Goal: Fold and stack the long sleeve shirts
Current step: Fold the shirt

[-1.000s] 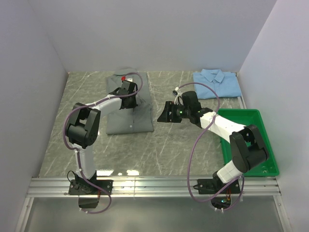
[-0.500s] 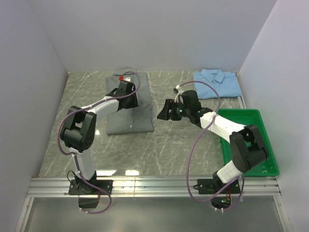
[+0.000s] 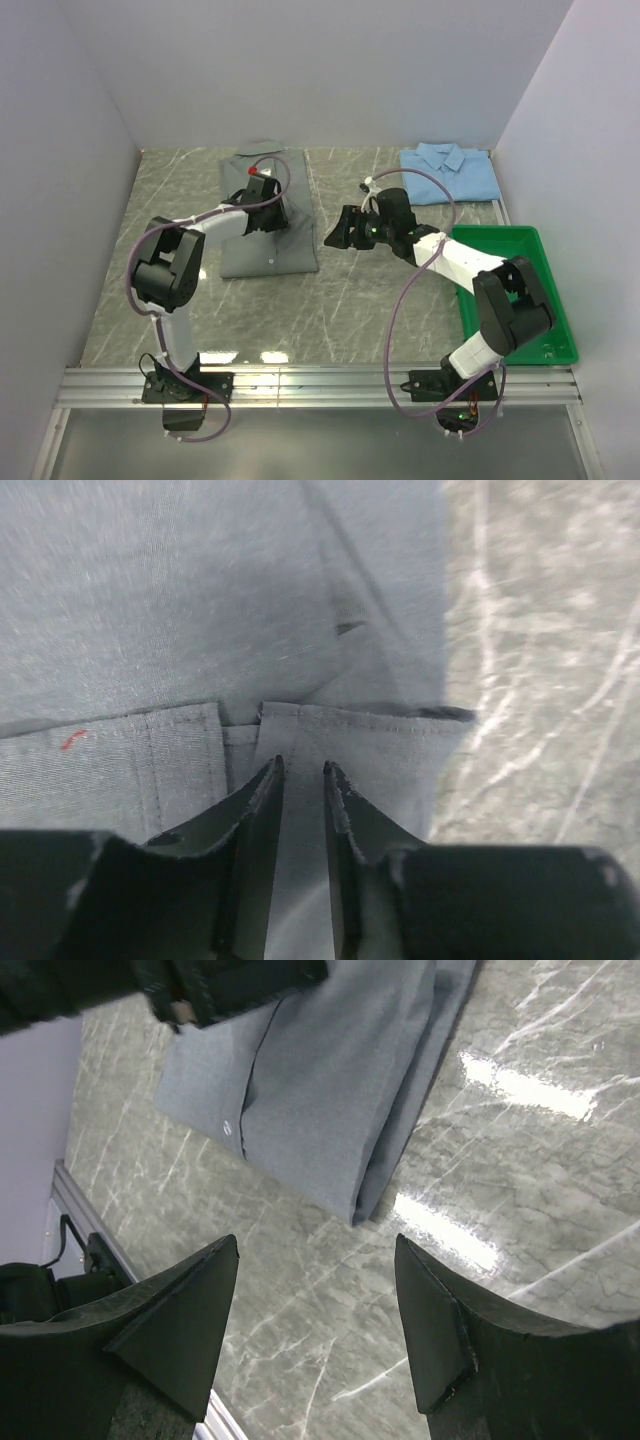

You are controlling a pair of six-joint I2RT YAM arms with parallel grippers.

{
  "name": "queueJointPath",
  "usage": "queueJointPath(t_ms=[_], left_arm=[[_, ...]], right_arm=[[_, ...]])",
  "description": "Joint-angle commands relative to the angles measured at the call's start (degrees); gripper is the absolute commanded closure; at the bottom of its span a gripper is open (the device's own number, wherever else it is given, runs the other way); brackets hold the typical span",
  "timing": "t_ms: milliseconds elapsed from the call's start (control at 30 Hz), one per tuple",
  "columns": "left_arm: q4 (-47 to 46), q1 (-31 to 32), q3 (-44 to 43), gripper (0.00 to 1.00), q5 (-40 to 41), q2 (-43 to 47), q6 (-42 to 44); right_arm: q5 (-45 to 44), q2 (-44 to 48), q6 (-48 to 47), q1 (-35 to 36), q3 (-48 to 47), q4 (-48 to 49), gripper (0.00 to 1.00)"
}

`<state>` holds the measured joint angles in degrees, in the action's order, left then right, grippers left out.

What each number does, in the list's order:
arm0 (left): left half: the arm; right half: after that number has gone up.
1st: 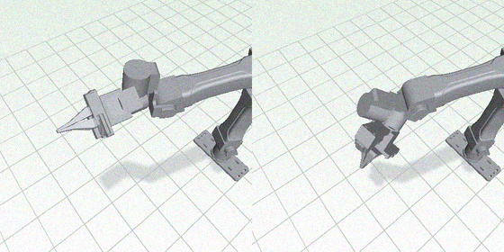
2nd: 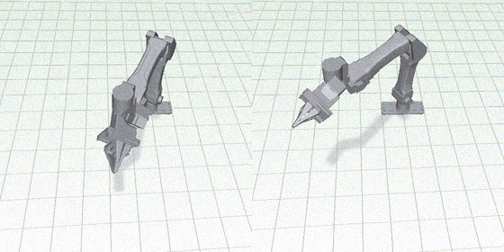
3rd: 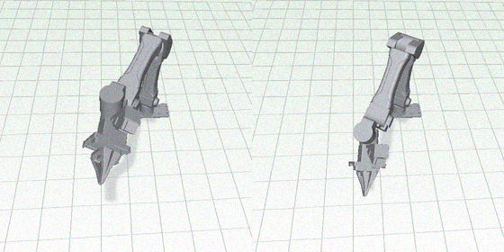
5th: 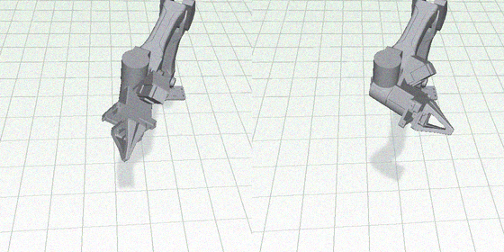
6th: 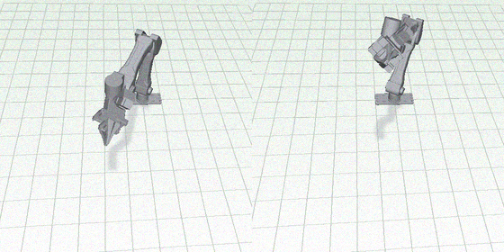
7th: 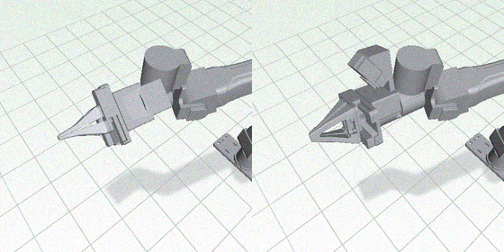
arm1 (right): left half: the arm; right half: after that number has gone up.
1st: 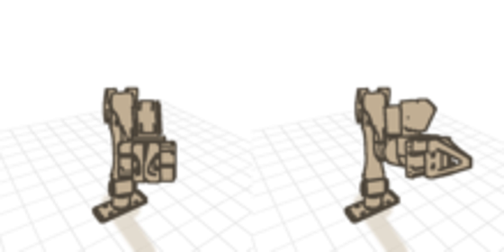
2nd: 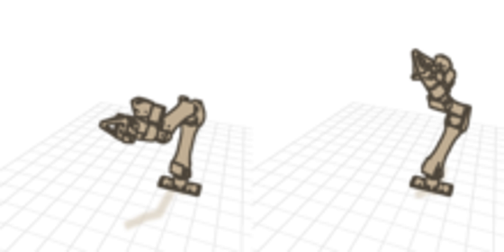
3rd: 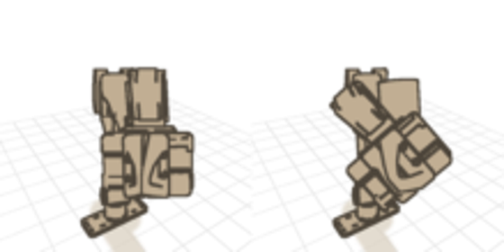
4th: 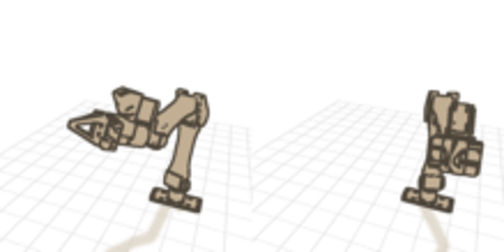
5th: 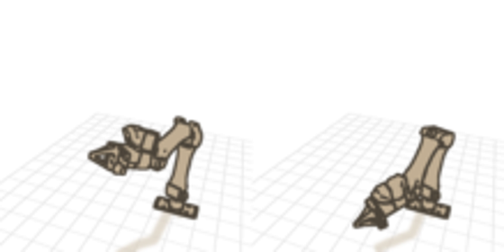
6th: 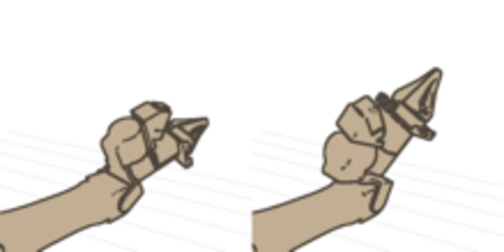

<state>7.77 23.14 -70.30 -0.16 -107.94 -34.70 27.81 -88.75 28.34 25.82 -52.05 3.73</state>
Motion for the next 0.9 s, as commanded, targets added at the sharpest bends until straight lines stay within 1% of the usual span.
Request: queueJointPath(t_ms=[0, 67, 100, 133, 200, 333, 467, 500, 567, 600, 633, 667, 733, 767, 833, 867], left_arm=[[-1.4, 0.3, -0.3, 0.72, 0.0, -2.0, -1.9], [-0.2, 0.3, 0.3, 0.75, 4.9, -2.1, -3.2], [0.6, 0.3, 0.7, 0.77, 10.0, -1.9, -5.1], [1.2, 0.3, 1.0, 0.82, 12.0, -1.7, -6.1], [1.4, 0.3, 2.1, 0.85, 16.1, -0.4, -7.5], [0.6, 0.3, 3.6, 0.88, 19.3, 2.6, -9.5], [0.6, 0.3, 3.6, 0.88, 19.3, 6.6, -10.7], [0.1, 0.5, 3.7, 0.87, 18.7, 7.6, -10.7], [-0.4, 0.7, 3.6, 0.8, 16.9, 11.1, -10.0], [-0.3, 0.7, 3.3, 0.77, 16.4, 12.4, -10.0], [0.5, 0.7, 3.2, 0.71, 16.2, 13.6, -10.0], [0.8, 0.7, 3.4, 0.69, 16.4, 16.1, -10.0], [2.5, 0.6, 4.0, 0.63, 17.2, 18.2, -9.9], [3.1, 0.3, 4.8, 0.62, 17.5, 19.9, -10.0], [4.9, -0.1, 6.1, 0.6, 17.8, 21.1, -10.5], [6.0, -0.8, 8.1, 0.6, 17.8, 22.1, -11.3]], right_arm=[[1.2, -1.8, 0.8, -0.3, -0.1, 3.1, 0.29], [1.5, -2.7, 1.1, -0.2, 0.0, 3.9, 0.29], [1.7, -3.9, 1.5, -0.2, -0.1, 4.2, 0.29], [1.9, -4.5, 1.7, -0.3, -0.2, 4.2, 0.29], [2.1, -6.0, 2.9, -0.3, -0.9, 4.2, 0.29], [2.7, -7.2, 6.3, -0.2, -1.4, 7.3, 0.29], [3.7, -8.8, 8.9, -0.2, -4.3, 10.5, 0.29], [4.1, -9.9, 10.6, -0.2, -5.9, 11.5, 0.29], [5.7, -11.6, 12.6, -0.2, -7.5, 15.1, 0.29], [6.3, -13.6, 15.1, -0.2, -9.1, 16.6, 0.29], [7.1, -14.9, 16.3, -0.1, -10.0, 18.1, 0.29], [8.6, -16.3, 17.7, 0.0, -10.9, 21.5, 0.29], [10.1, -20.3, 21.7, 0.5, -13.6, 24.7, 0.29], [10.8, -21.6, 22.7, 0.8, -14.6, 27.5, 0.29], [12.3, -25.5, 24.9, 1.9, -18.0, 29.3, 0.29], [12.9, -26.7, 25.4, 2.4, -19.1, 31.2, 0.29]])
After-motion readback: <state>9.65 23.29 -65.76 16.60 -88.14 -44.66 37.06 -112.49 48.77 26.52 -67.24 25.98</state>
